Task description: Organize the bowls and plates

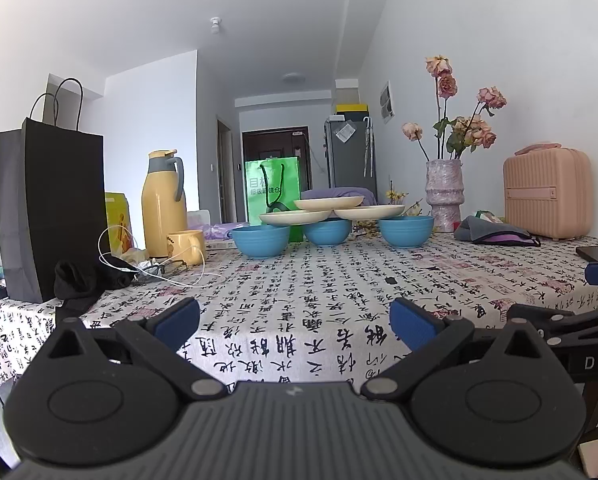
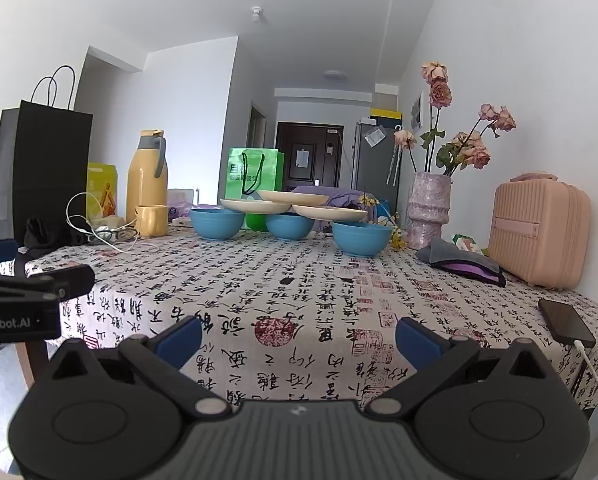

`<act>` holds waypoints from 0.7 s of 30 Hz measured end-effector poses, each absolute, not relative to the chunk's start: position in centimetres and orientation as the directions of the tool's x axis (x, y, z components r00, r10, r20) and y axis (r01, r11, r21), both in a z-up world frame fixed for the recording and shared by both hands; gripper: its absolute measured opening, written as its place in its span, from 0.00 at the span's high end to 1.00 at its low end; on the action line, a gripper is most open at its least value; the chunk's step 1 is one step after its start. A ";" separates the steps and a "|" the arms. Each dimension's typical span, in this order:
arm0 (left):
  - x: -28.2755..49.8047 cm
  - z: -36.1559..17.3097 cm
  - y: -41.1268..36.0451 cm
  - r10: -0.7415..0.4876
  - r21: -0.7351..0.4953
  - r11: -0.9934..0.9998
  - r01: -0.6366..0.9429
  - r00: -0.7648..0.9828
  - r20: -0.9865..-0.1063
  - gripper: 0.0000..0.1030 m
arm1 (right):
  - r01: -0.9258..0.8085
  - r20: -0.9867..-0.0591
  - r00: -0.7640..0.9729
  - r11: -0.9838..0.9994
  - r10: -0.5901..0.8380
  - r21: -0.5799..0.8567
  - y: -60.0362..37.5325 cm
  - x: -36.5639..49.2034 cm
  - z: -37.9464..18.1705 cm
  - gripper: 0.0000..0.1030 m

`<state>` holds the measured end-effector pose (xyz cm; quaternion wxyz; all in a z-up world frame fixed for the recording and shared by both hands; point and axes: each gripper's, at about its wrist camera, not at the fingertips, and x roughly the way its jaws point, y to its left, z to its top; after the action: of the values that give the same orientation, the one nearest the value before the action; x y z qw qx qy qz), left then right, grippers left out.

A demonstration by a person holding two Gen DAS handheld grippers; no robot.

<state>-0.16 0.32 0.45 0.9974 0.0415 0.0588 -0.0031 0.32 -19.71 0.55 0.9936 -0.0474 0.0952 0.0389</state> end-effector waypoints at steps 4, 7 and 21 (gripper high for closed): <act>-0.2 0.4 0.3 -0.003 0.084 0.996 0.013 0.993 -0.120 0.00 | -0.090 -0.192 0.979 0.992 0.071 -0.092 -19.7 0.3 0.5 0.00; -0.2 0.5 0.4 -0.003 0.084 0.996 0.013 0.993 -0.120 0.00 | -0.090 -0.192 0.979 0.992 0.071 -0.092 -19.6 0.3 0.5 0.00; -0.1 0.4 0.4 -0.004 0.085 0.996 0.014 0.993 -0.119 0.00 | -0.089 -0.195 0.978 0.992 0.070 -0.090 -19.6 0.3 0.5 0.00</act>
<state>-0.14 0.40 0.45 0.9973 0.0428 0.0593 -0.0044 0.31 -19.60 0.45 0.9934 -0.0493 0.0960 0.0399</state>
